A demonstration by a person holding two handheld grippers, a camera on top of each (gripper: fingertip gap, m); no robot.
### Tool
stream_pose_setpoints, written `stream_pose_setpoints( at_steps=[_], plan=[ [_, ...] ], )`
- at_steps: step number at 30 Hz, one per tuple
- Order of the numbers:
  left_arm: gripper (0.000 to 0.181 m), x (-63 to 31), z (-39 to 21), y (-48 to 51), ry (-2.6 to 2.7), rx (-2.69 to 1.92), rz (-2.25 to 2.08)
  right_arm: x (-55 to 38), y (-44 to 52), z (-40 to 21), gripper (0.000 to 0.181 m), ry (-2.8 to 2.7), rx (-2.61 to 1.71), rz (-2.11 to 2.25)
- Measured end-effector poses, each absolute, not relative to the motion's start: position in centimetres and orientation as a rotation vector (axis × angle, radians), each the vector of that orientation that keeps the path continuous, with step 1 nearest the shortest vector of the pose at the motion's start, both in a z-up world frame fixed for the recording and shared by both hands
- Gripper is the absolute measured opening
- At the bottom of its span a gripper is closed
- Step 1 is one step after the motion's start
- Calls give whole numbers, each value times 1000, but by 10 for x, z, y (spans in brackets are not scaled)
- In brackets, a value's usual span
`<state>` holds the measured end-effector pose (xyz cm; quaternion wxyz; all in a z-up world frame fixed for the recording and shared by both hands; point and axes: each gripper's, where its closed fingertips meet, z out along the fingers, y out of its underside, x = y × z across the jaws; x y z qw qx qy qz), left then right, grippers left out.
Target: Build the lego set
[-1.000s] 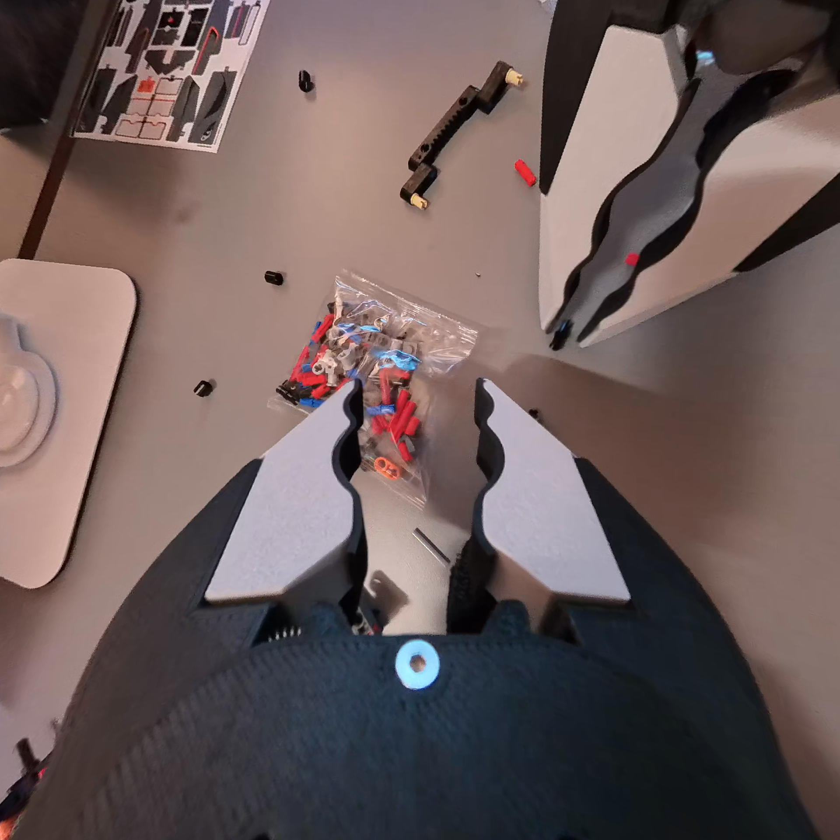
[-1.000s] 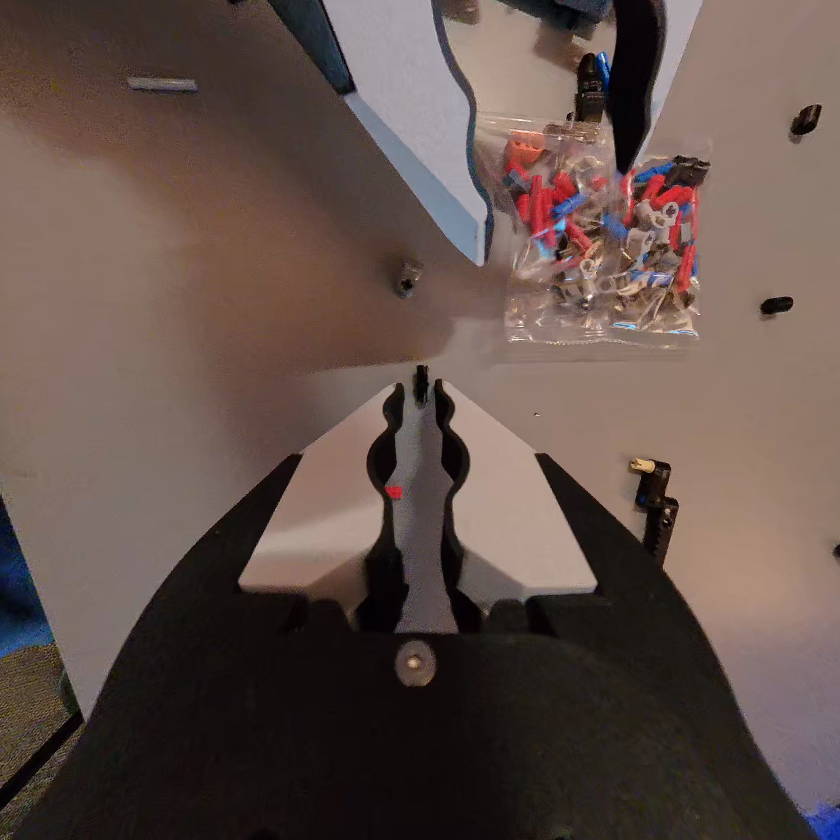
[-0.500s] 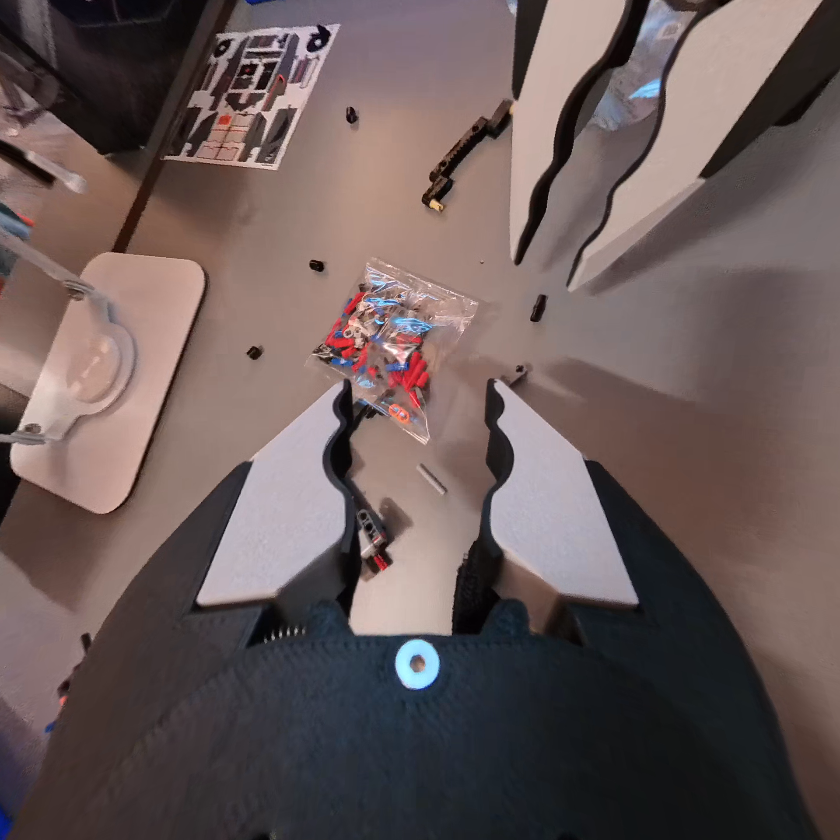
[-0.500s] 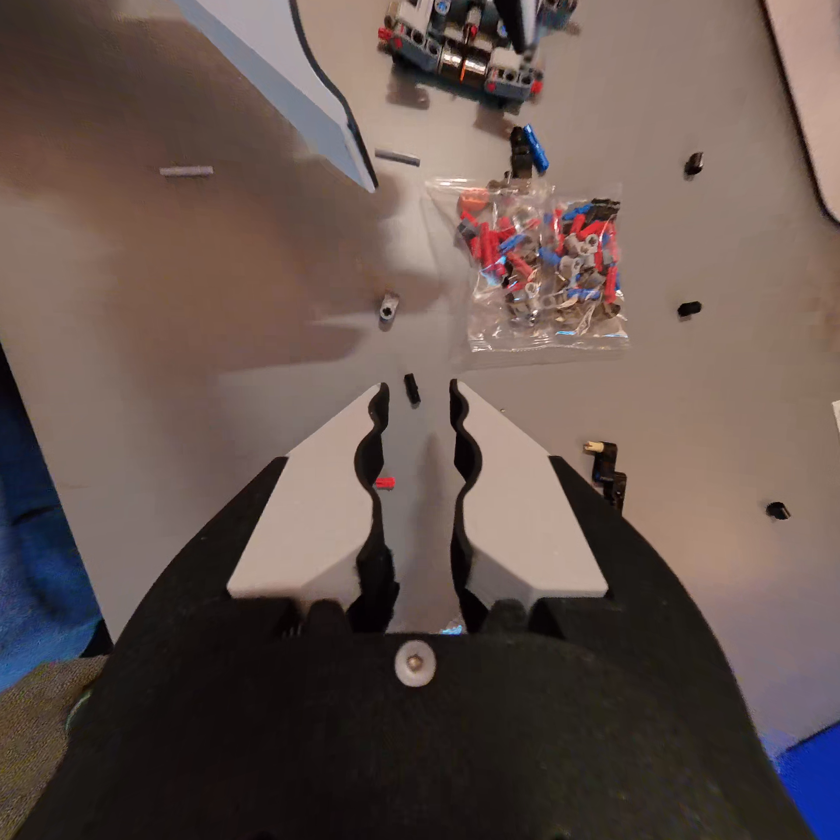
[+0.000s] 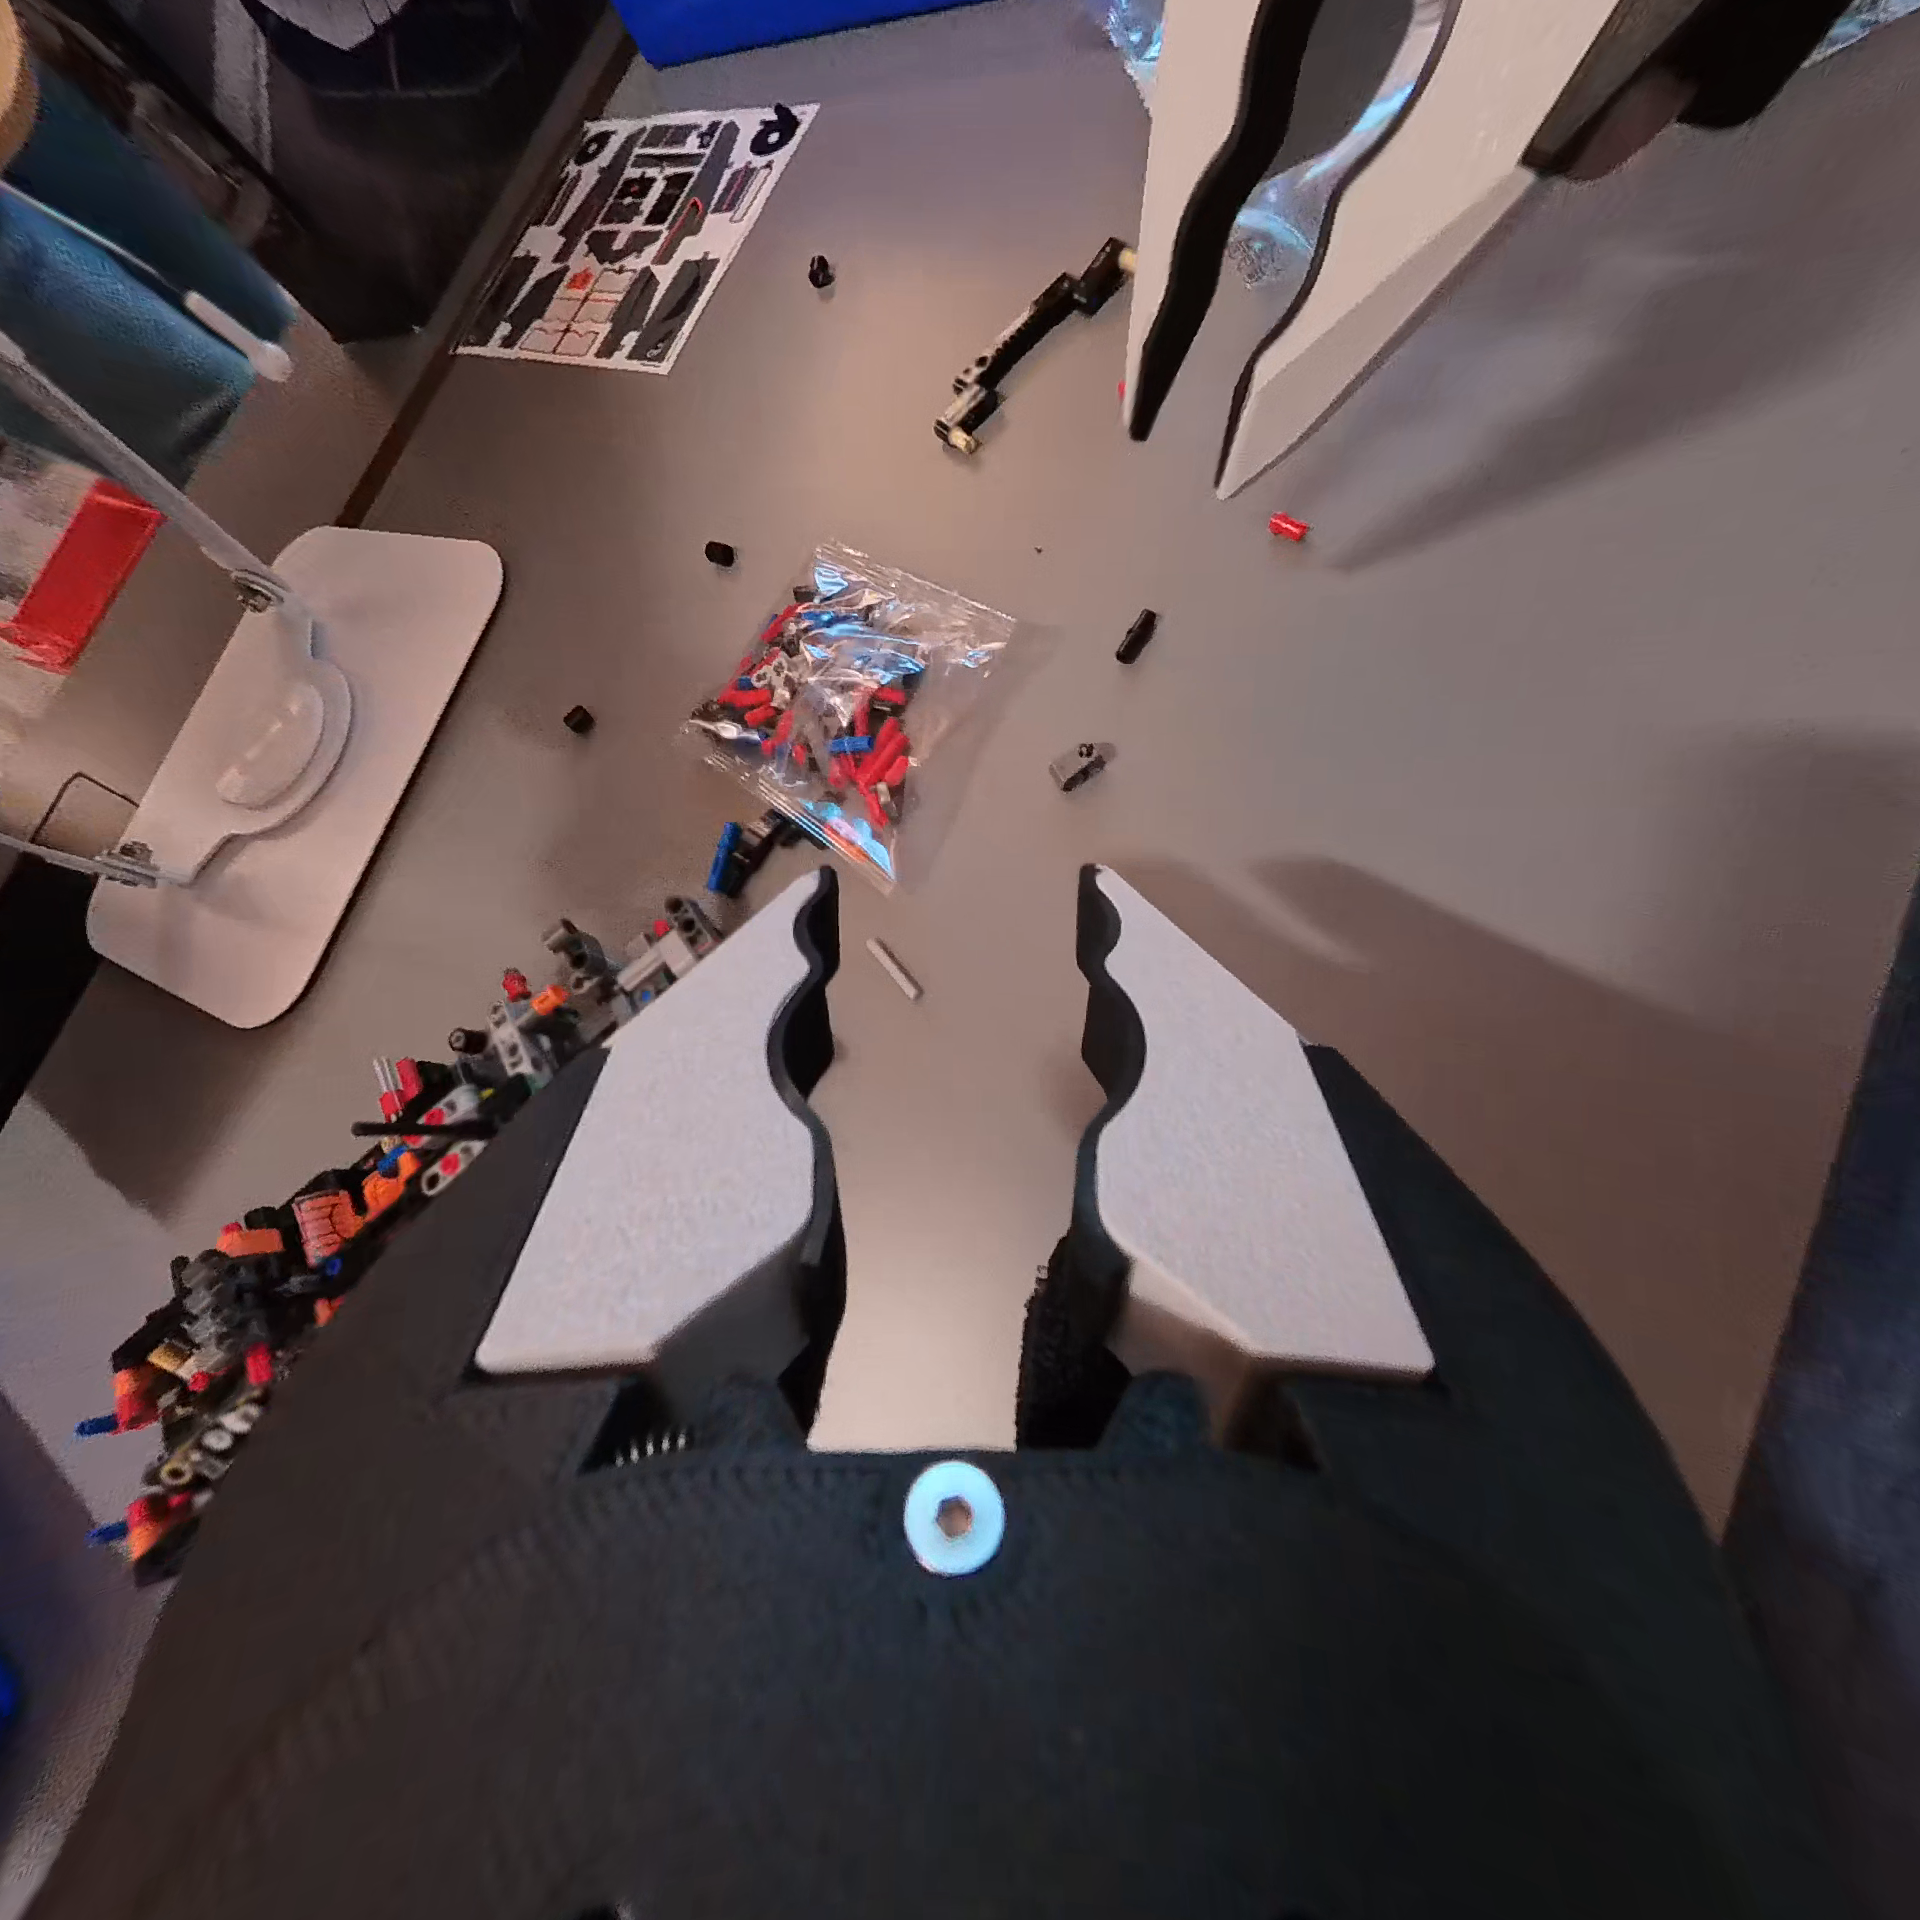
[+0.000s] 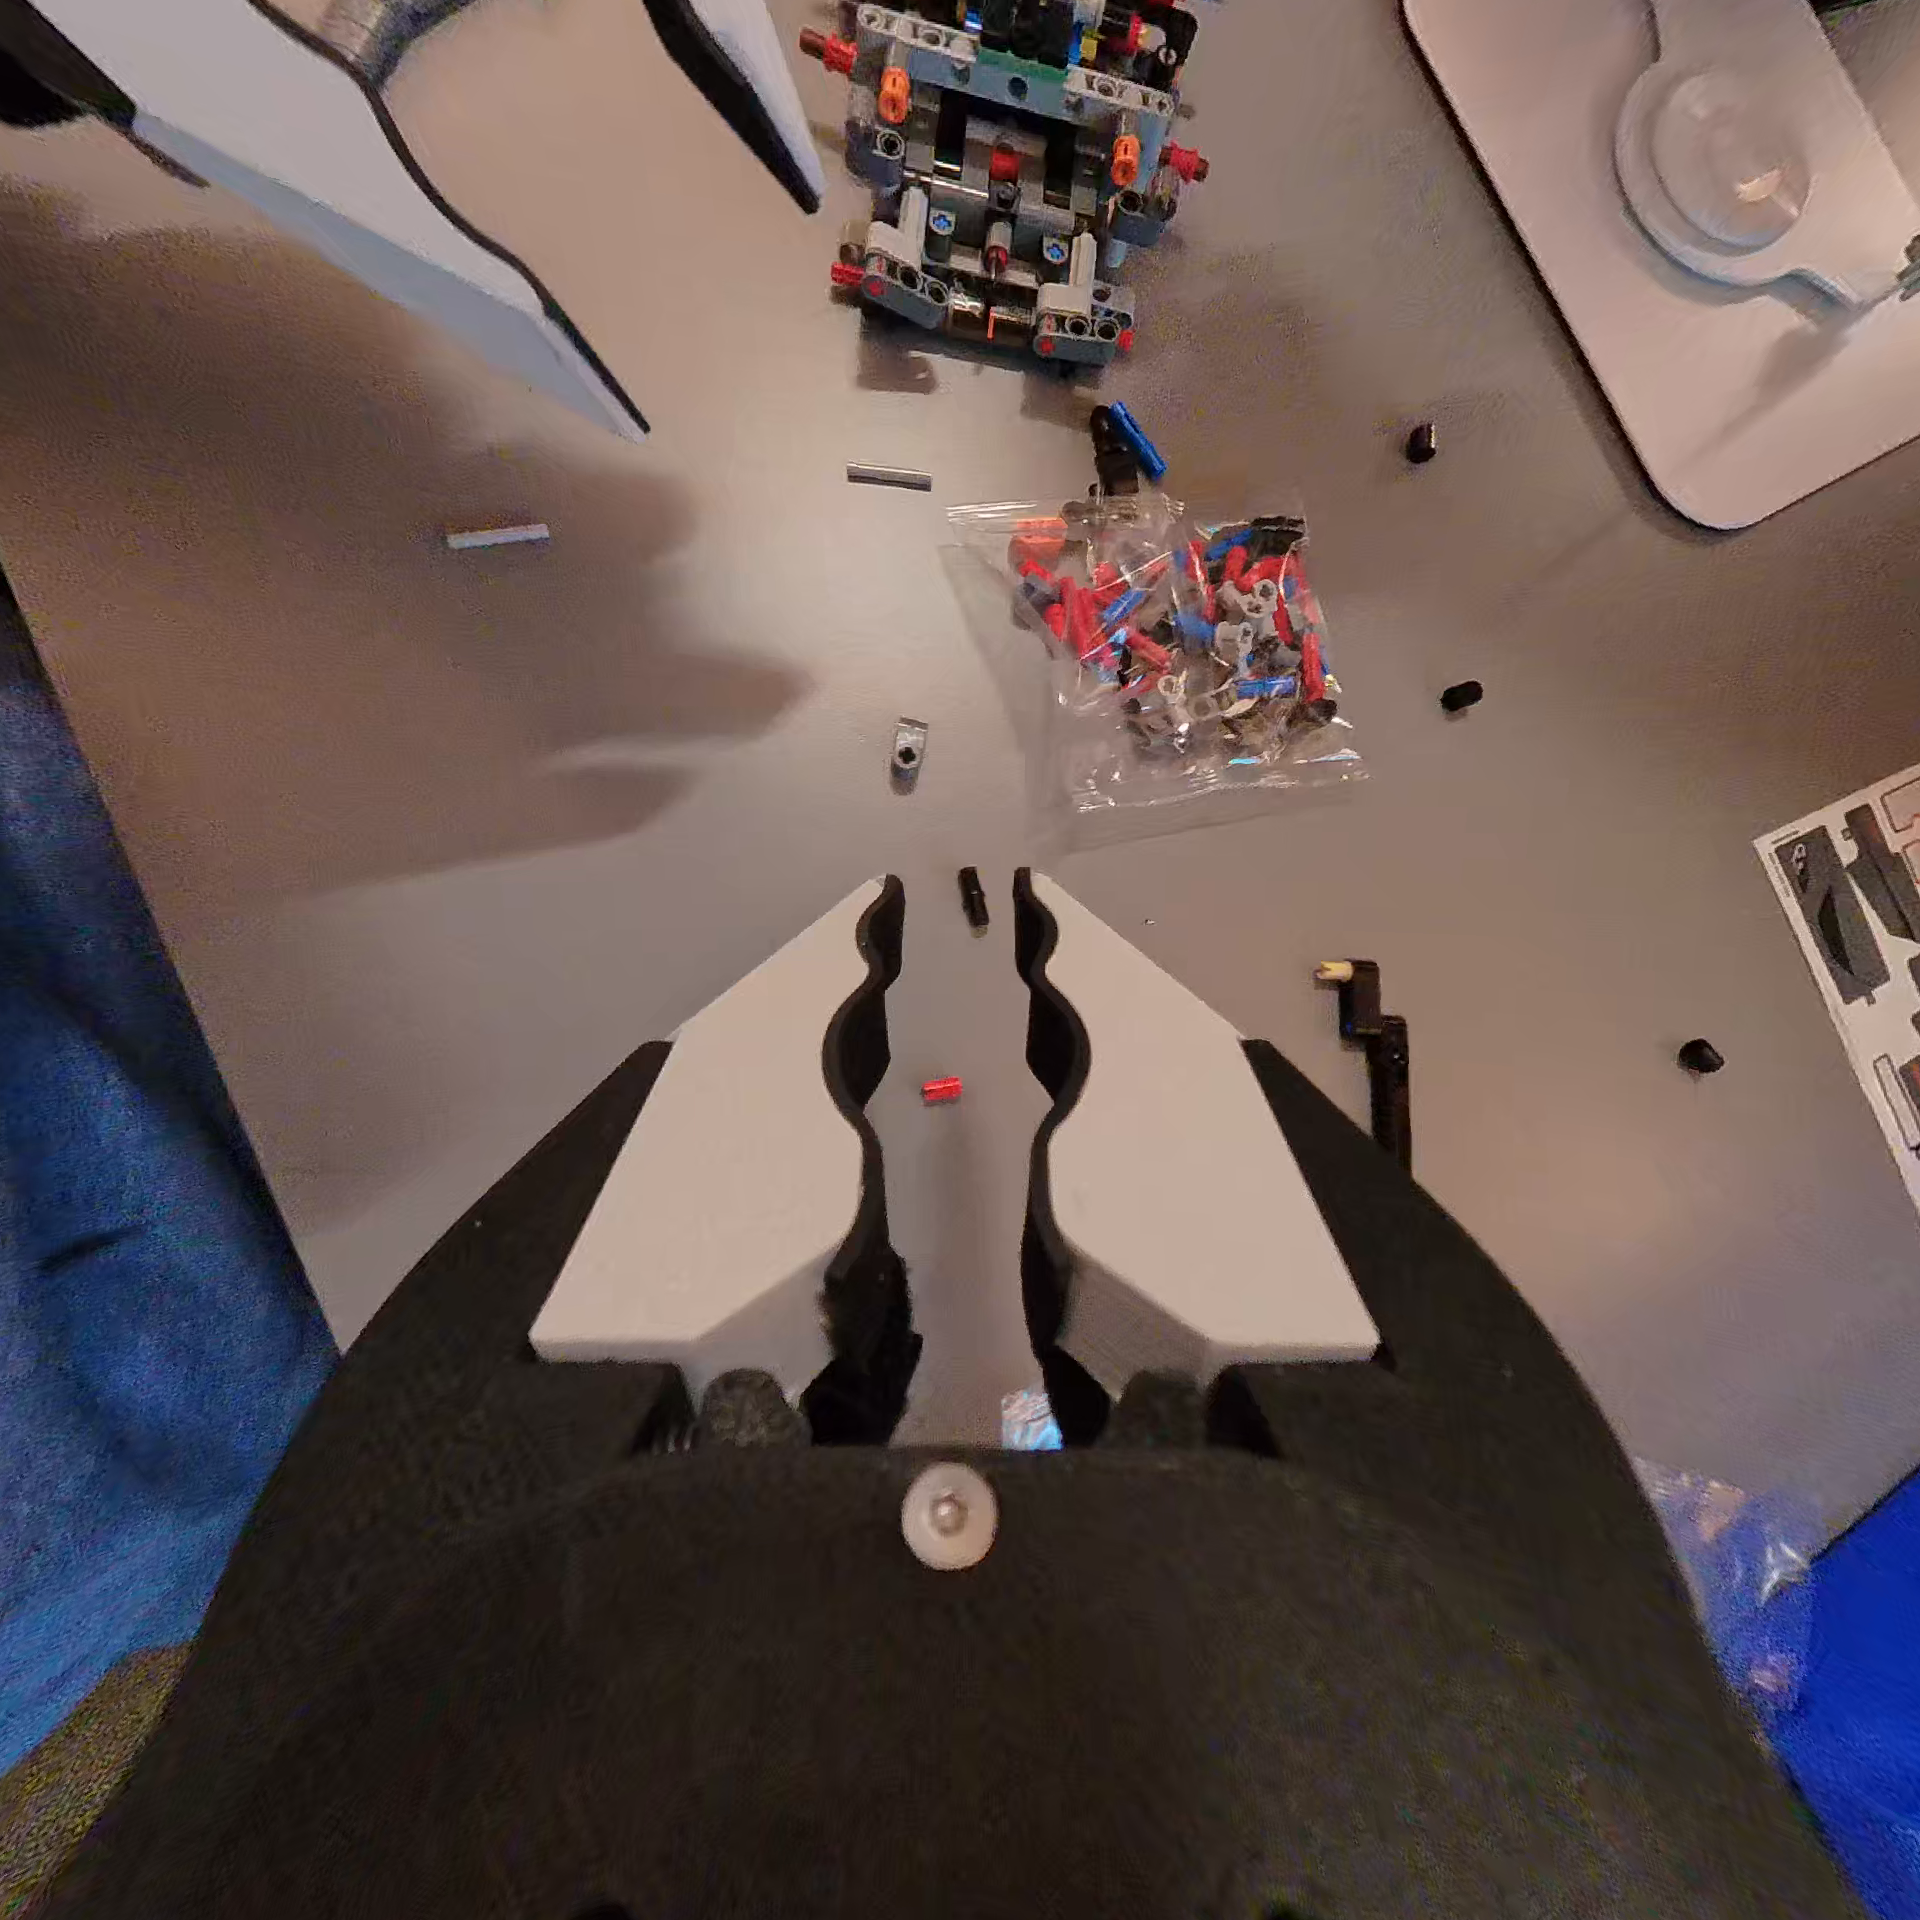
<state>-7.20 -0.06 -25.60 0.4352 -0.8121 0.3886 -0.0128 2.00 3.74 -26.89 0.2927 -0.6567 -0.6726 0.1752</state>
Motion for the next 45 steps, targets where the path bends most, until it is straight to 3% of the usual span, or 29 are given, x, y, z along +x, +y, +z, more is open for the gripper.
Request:
stream_pose_setpoints(
  at_steps=[1, 45],
  plan=[
    [44, -72, -257, -3, 966, -2021, -30, 21, 36, -269, 19, -1786, -1753, 468],
    [48, -181, -255, -56, 625, -2060, 170, -67, -24, -247, 20, -1827, -1564, 652]
  ],
)
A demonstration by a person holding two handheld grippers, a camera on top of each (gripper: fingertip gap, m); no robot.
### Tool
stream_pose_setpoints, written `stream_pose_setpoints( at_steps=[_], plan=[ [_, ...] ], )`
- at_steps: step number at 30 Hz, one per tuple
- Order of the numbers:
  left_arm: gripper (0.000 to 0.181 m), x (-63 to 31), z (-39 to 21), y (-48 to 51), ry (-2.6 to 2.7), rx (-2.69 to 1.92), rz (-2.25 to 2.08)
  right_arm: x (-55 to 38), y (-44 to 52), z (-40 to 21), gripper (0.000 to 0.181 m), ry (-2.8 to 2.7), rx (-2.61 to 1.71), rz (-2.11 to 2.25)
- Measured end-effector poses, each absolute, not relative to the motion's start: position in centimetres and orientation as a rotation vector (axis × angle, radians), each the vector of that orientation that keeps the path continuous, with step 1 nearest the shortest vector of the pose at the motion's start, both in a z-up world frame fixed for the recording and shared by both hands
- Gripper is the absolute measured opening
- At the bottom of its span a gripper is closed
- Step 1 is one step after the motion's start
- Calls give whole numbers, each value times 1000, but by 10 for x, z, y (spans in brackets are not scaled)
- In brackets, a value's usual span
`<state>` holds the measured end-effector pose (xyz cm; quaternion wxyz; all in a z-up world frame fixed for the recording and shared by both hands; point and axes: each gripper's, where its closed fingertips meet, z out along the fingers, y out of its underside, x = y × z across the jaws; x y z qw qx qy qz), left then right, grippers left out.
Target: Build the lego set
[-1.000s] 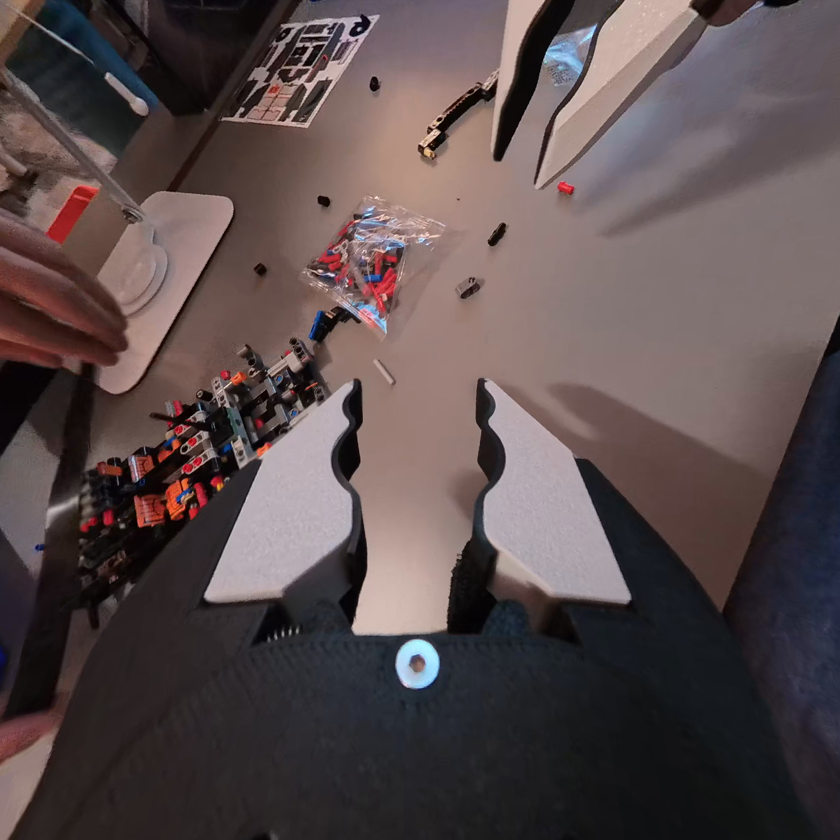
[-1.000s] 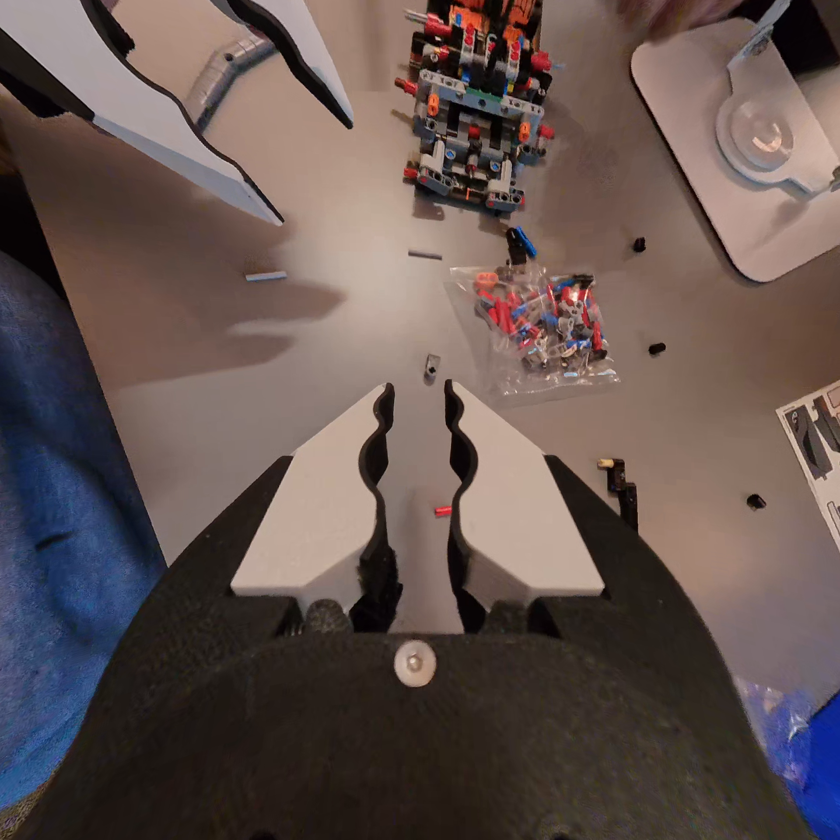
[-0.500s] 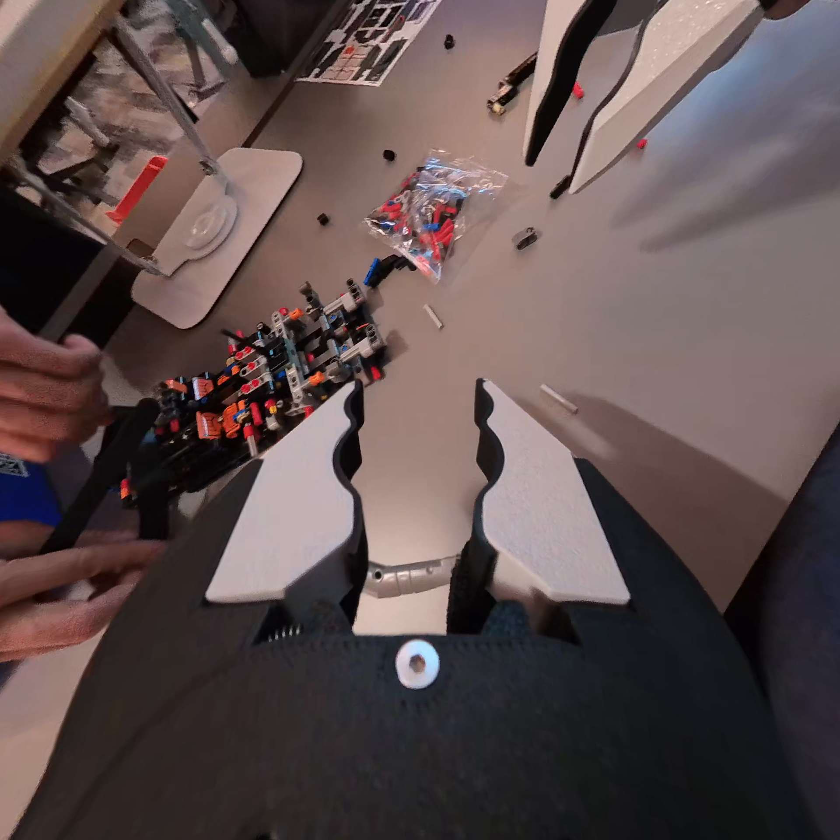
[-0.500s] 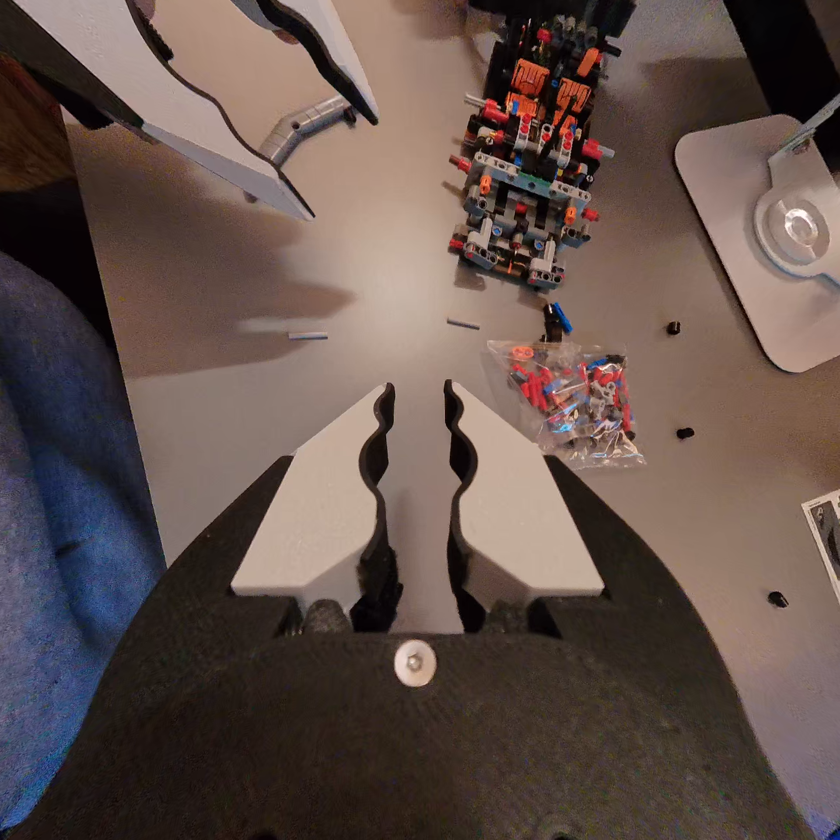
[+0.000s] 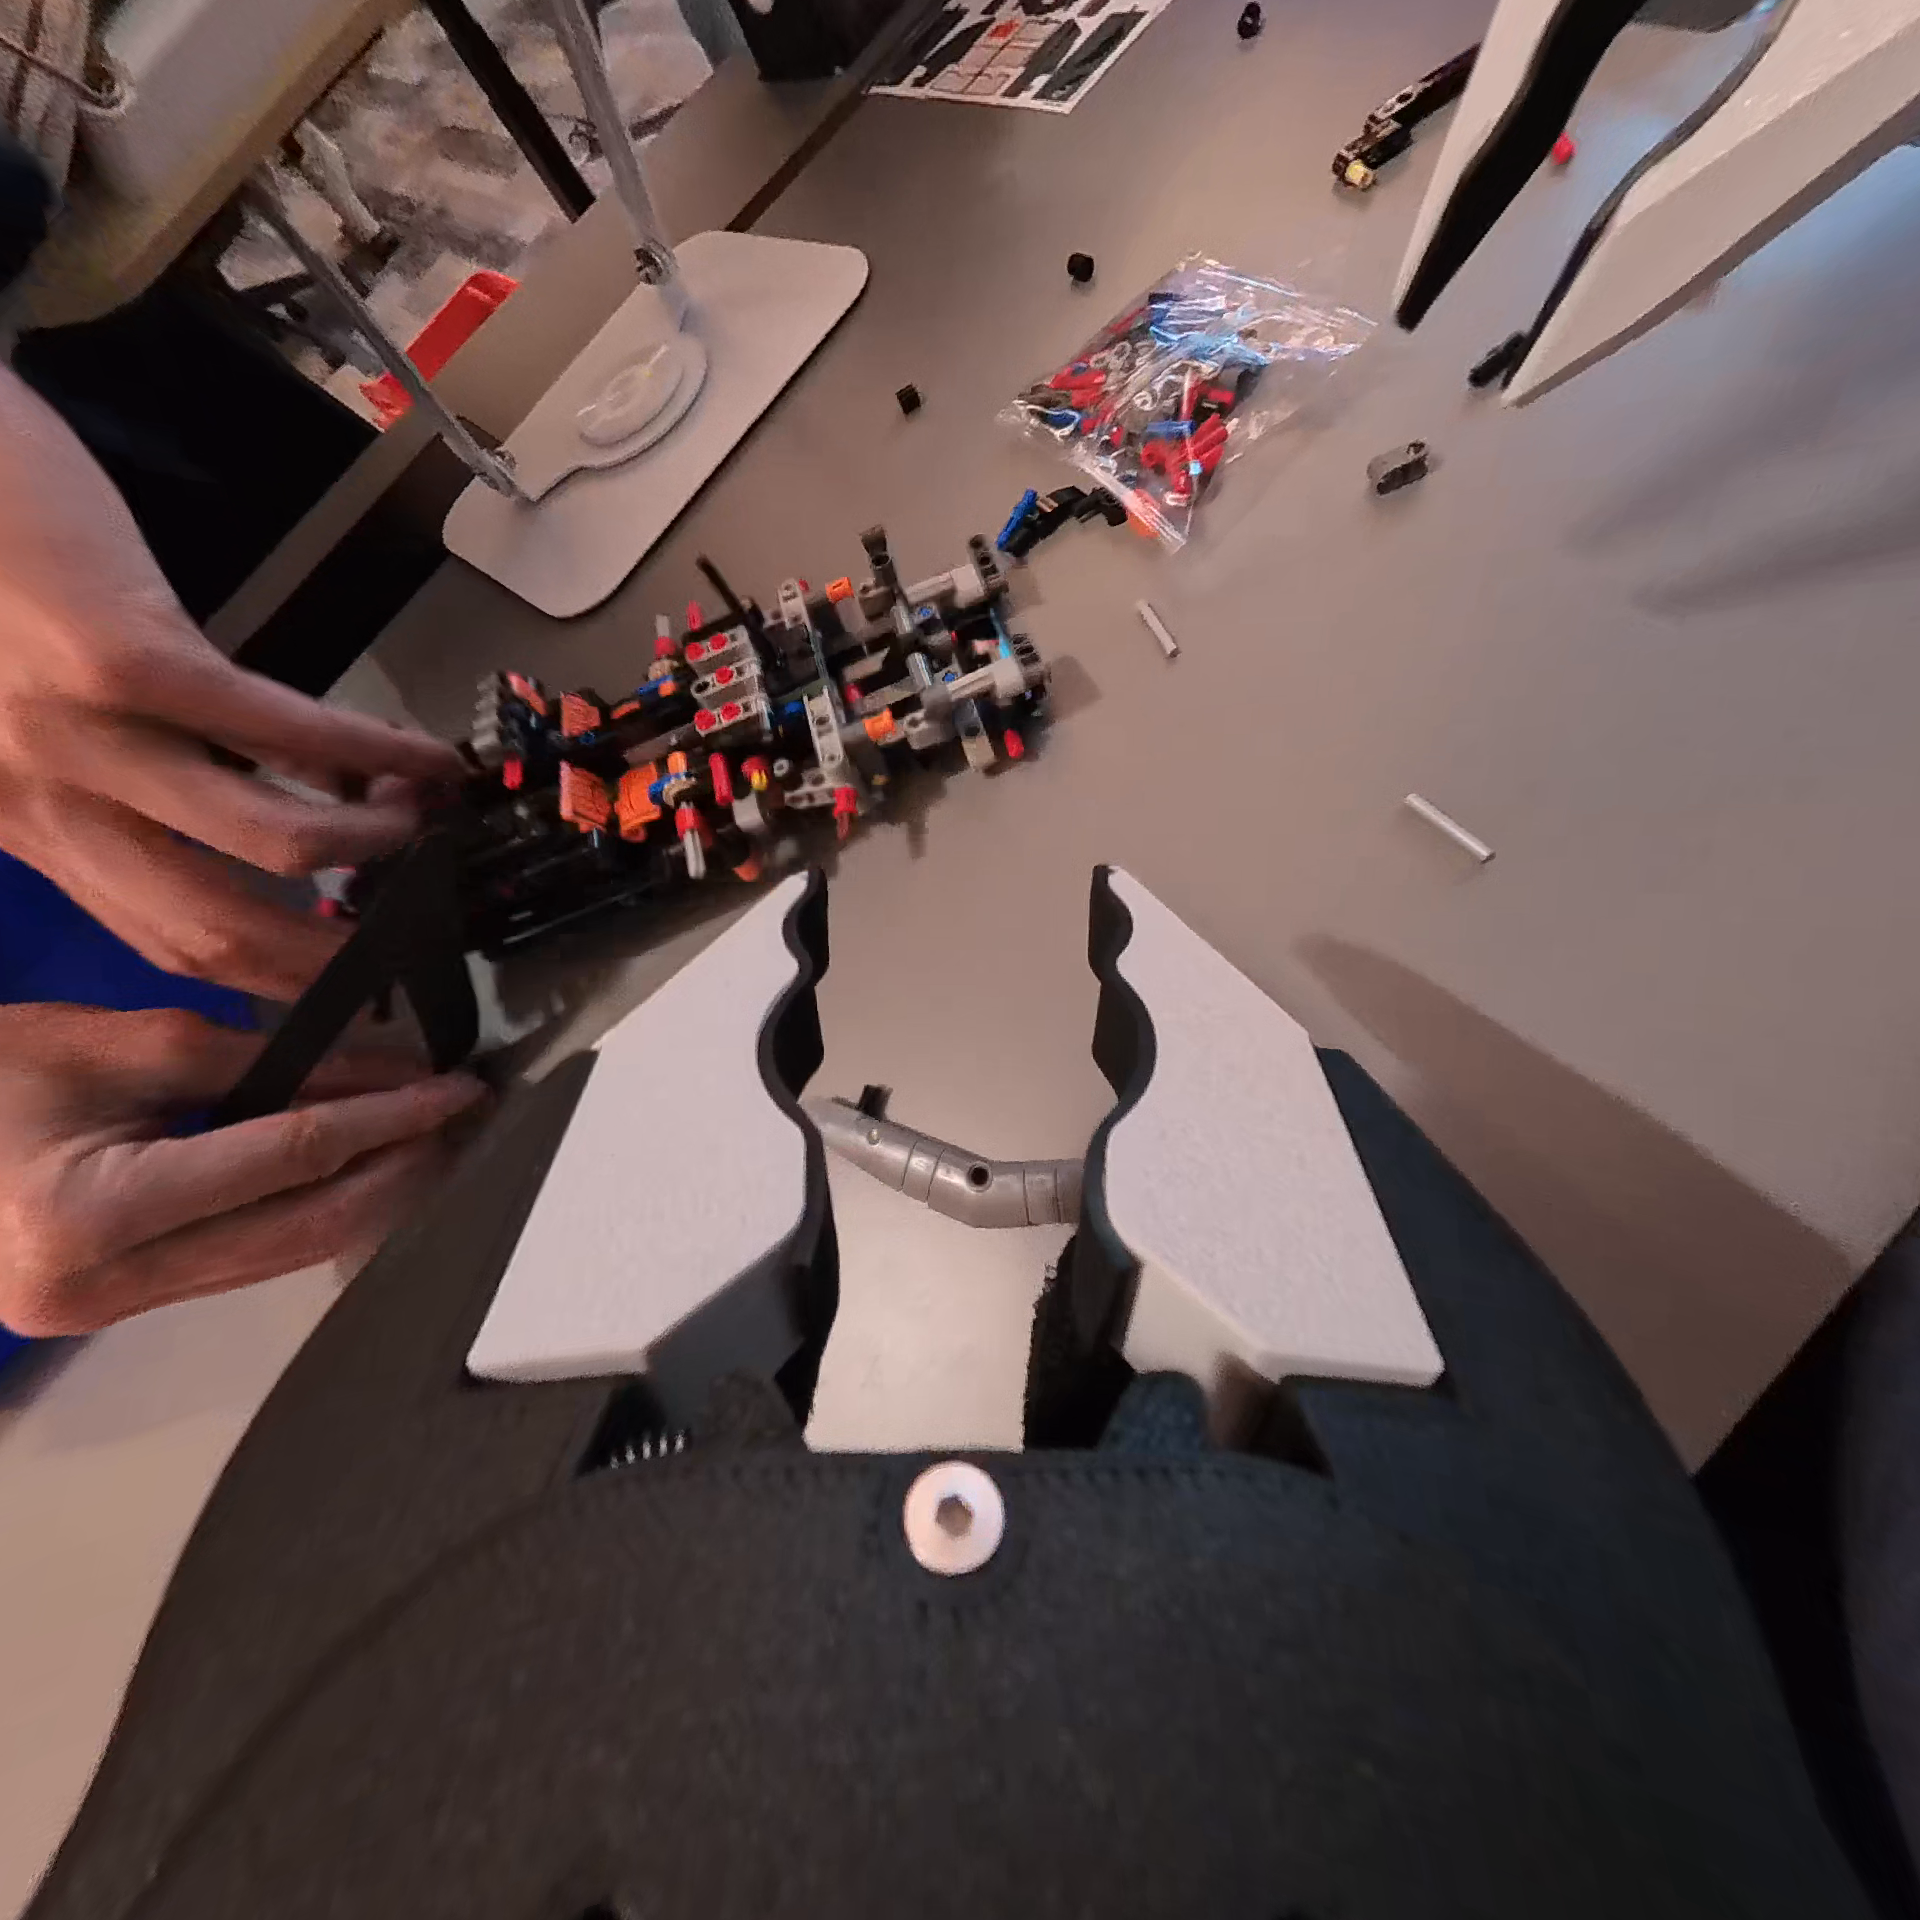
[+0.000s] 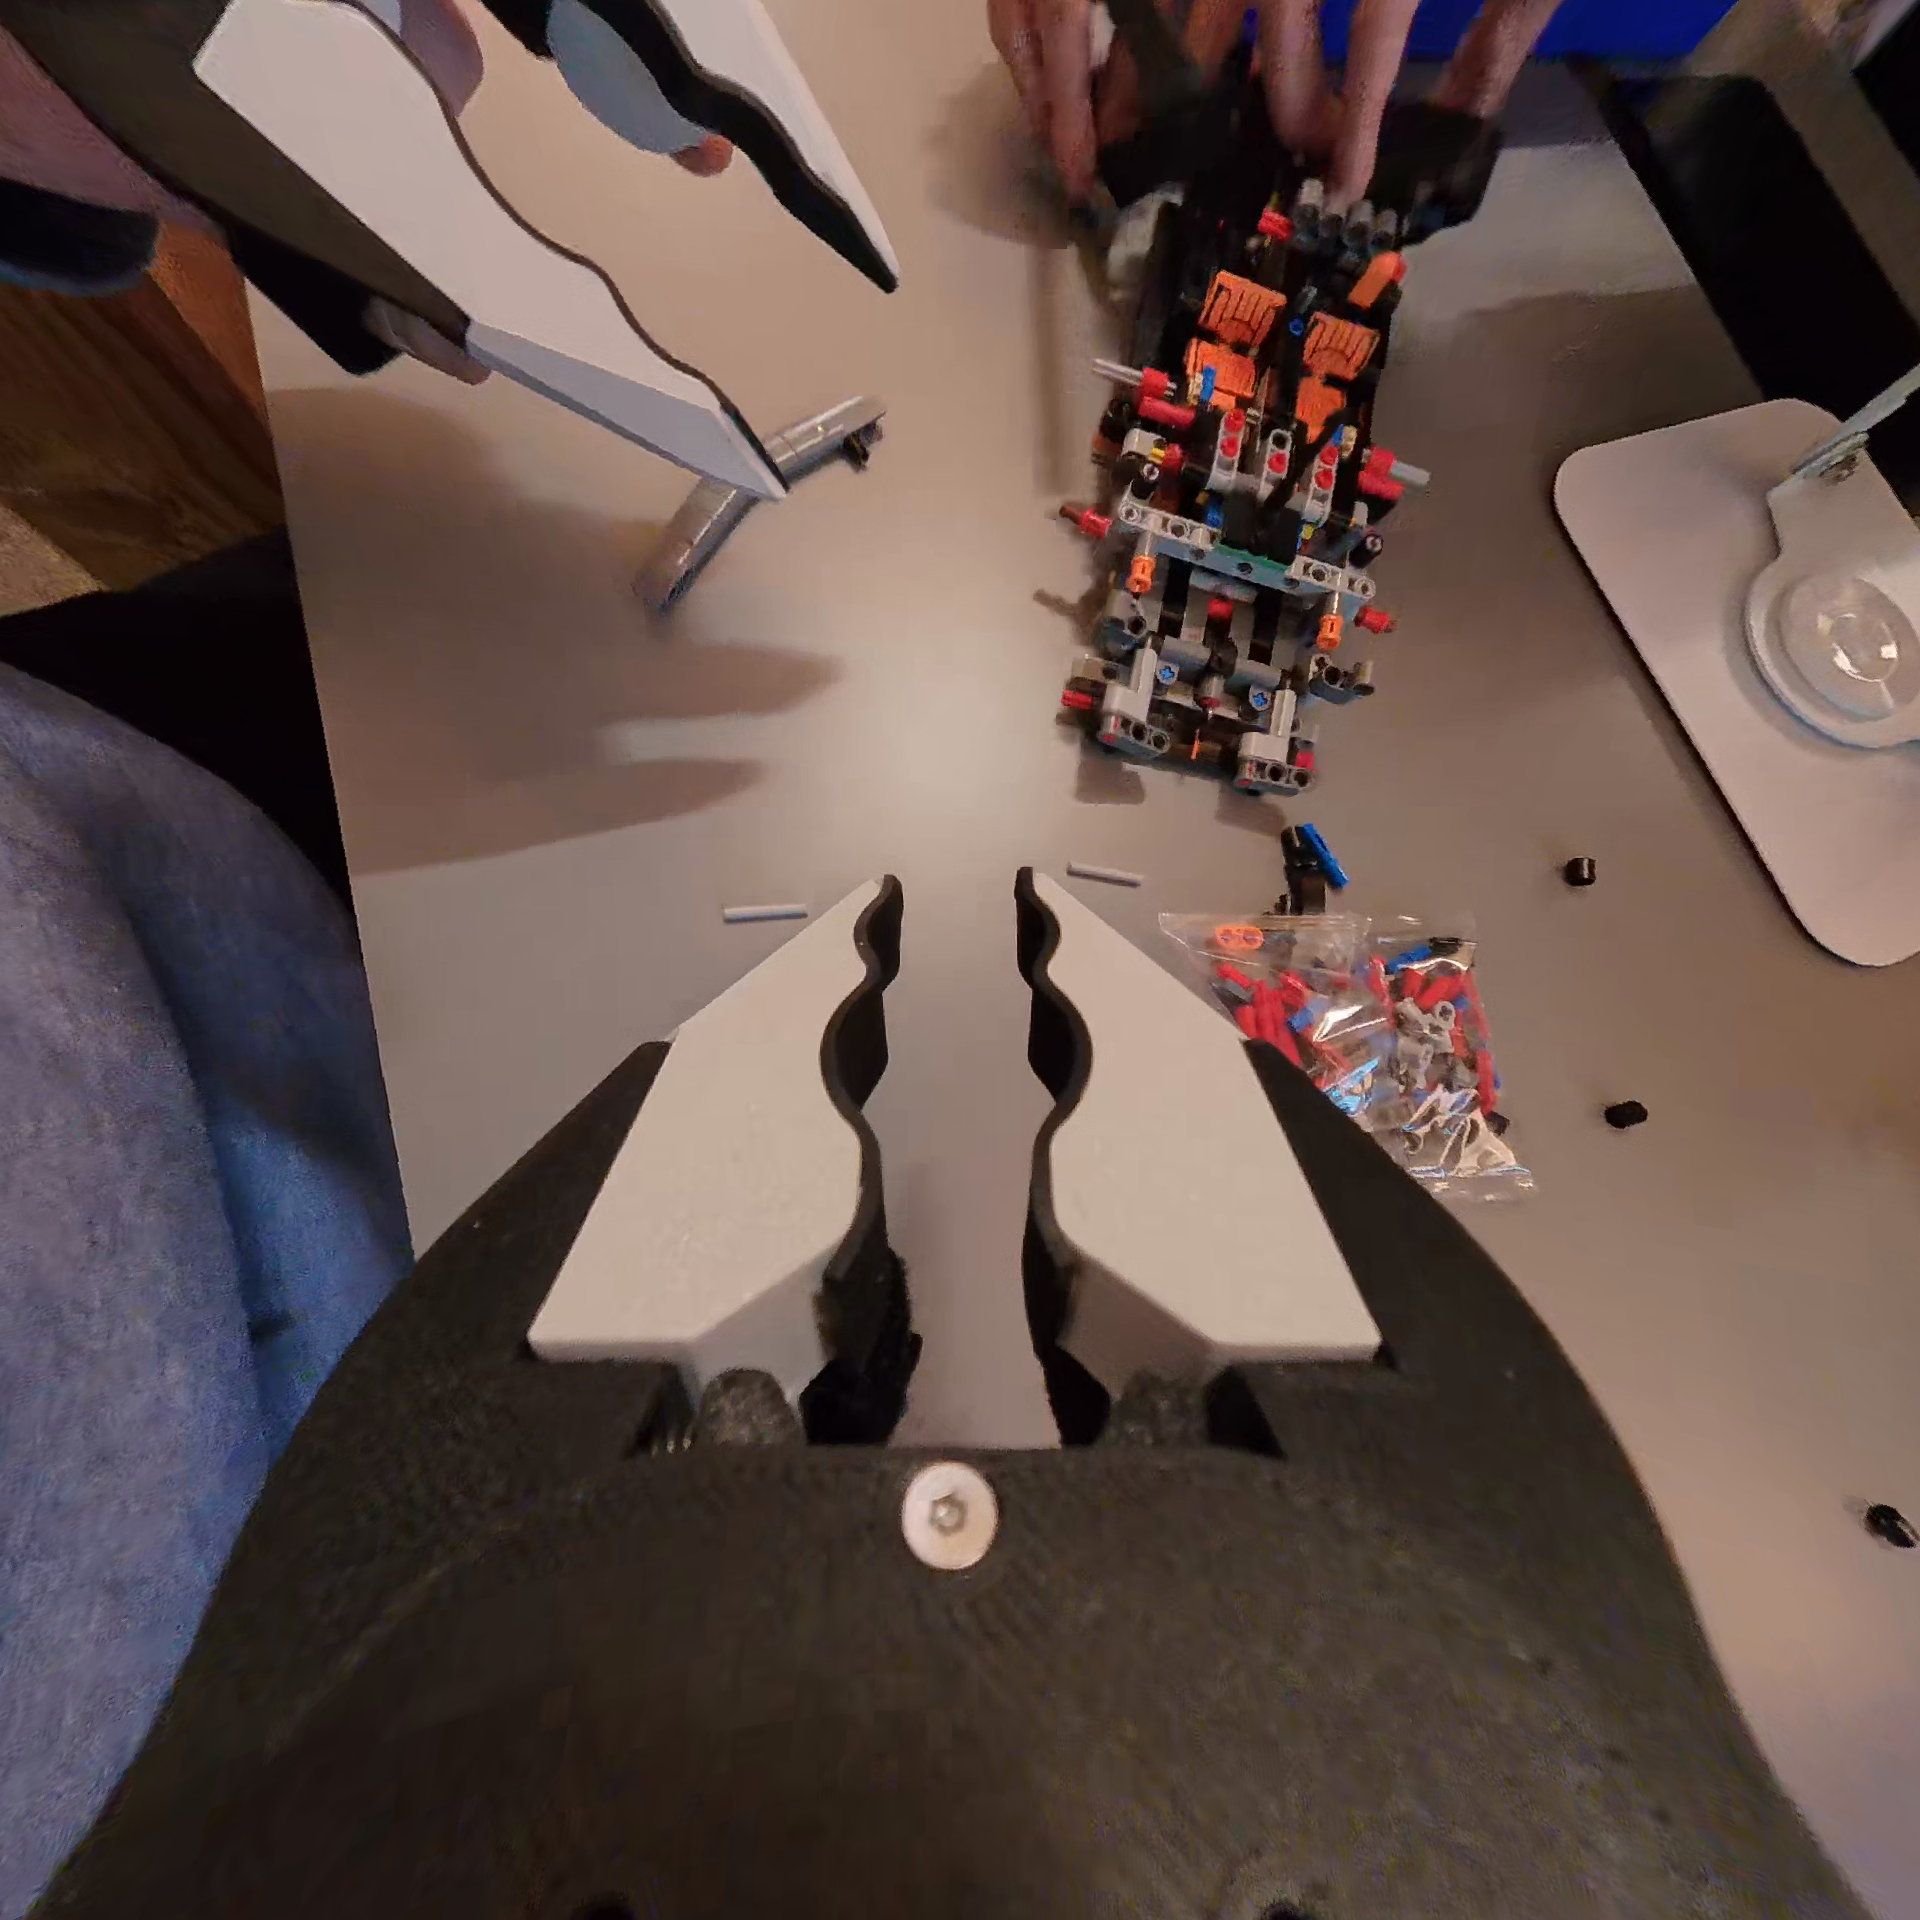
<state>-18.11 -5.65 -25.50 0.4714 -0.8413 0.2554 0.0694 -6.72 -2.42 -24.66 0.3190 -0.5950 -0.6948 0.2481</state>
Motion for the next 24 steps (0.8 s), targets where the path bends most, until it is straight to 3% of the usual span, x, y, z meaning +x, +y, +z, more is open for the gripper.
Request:
stream_pose_setpoints(
  at_steps=[24],
  plan=[
    [50, -212, -266, -62, 448, -2038, 110, -58, -39, -247, 22, -1354, -1615, 824]
  ],
)
